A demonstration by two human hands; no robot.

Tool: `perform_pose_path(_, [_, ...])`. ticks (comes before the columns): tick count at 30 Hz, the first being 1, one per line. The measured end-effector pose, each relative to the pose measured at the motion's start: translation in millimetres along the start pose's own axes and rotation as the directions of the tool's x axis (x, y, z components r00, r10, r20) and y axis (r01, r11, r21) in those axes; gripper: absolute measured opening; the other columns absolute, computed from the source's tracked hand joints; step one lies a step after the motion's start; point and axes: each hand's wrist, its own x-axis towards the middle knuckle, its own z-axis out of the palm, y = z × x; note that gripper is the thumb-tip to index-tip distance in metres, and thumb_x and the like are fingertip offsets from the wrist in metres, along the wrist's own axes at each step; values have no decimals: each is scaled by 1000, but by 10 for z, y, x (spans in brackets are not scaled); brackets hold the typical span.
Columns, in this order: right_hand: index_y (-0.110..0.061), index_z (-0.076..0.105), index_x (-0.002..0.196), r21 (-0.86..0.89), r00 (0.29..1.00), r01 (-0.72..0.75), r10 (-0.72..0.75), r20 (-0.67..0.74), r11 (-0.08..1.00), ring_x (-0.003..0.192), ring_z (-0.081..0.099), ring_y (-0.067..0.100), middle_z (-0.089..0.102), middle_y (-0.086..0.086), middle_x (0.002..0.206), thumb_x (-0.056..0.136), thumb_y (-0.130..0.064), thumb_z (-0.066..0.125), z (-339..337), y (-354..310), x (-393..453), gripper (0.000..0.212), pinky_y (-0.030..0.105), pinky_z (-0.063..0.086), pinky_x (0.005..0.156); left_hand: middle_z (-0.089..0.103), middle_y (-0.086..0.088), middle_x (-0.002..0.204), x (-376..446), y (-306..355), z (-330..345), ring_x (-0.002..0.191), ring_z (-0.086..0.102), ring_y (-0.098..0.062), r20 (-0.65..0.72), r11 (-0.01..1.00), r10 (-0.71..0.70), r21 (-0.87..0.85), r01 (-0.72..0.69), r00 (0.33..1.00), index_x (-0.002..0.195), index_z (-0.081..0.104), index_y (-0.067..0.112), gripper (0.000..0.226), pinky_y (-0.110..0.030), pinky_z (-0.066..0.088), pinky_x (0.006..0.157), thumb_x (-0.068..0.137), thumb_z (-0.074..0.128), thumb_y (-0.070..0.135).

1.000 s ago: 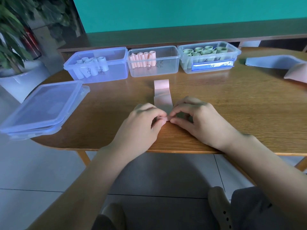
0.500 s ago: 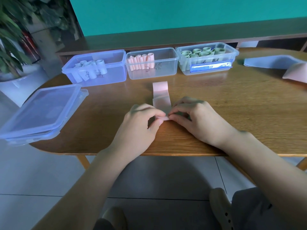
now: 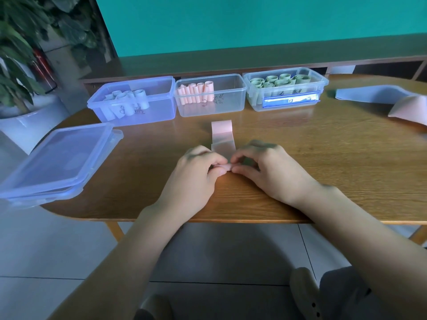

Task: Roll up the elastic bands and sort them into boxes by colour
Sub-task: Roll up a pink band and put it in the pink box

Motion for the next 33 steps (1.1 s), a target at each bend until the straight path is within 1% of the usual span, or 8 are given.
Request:
perform_pose_path(7, [-25, 73, 104, 65, 996, 53, -58, 64, 996, 90, 61, 3, 66, -15, 101, 94, -32, 71, -152, -117, -257, 12, 16, 44, 83, 62, 18, 93, -303, 136, -151, 92, 53, 3, -4, 999, 20, -30, -20, 1000, 100, 69, 31, 7, -9, 40, 75, 93, 67, 33])
perform_pose_path(11, [-23, 75, 104, 112, 988, 65, -80, 136, 992, 96, 64, 5, 68, -15, 100, 95, -30, 70, -237, -196, -413, 13, 17, 47, 86, 59, 21, 88, -472, 196, -173, 92, 52, 3, 28, 996, 86, -40, -85, 996, 93, 70, 27, 8, -13, 41, 75, 93, 66, 34])
perform_pose_path(18, [-21, 75, 101, 95, 997, 2, 5, -76, 995, 79, 62, 11, 66, -9, 94, 100, -21, 63, -198, -152, -149, 12, 13, 44, 75, 60, 17, 88, -445, 174, -152, 87, 54, 1, 13, 995, 93, -33, -93, 996, 92, 71, 24, 3, -11, 41, 73, 92, 70, 21])
perform_pose_path(21, [-20, 75, 110, 82, 997, -74, 73, 21, 994, 90, 64, 11, 72, -6, 106, 103, -24, 57, -137, -13, 140, 20, 16, 46, 82, 62, 17, 87, -426, 159, -161, 86, 55, 0, 27, 995, 99, -33, -98, 995, 91, 72, 24, 3, -10, 41, 71, 92, 70, 22])
perform_pose_path(25, [-25, 71, 123, 48, 984, -92, 83, 156, 995, 98, 54, -5, 68, -12, 124, 104, -24, 53, -56, 199, 416, 26, -1, 35, 84, 61, 17, 85, -433, 162, -167, 83, 55, 1, 36, 993, 91, -73, -88, 995, 88, 72, 24, 4, -7, 37, 69, 91, 71, 22])
perform_pose_path(27, [-25, 69, 128, 41, 985, -61, 54, 164, 997, 109, 54, -4, 64, -13, 131, 103, -24, 55, -7, 297, 526, 28, 7, 37, 99, 59, 19, 85, -443, 161, -162, 84, 55, 3, 48, 994, 86, -77, -83, 995, 89, 71, 25, 4, -6, 37, 70, 91, 71, 22])
perform_pose_path(29, [-30, 65, 132, -14, 983, -52, 53, 175, 999, 125, 53, 6, 60, -12, 139, 102, -31, 58, 63, 406, 623, 31, 30, 37, 113, 60, 19, 86, -446, 163, -158, 86, 54, 4, 57, 993, 77, -94, -72, 995, 90, 72, 25, 3, -5, 36, 71, 91, 72, 22])
perform_pose_path(33, [-38, 59, 136, -131, 967, -117, 143, 209, 984, 141, 39, 19, 48, -9, 151, 102, -44, 51, 98, 467, 802, 36, 46, 26, 118, 60, 19, 87, -437, 147, -159, 87, 54, 6, 57, 989, 85, -122, -77, 995, 90, 72, 25, 5, -4, 35, 71, 90, 72, 20])
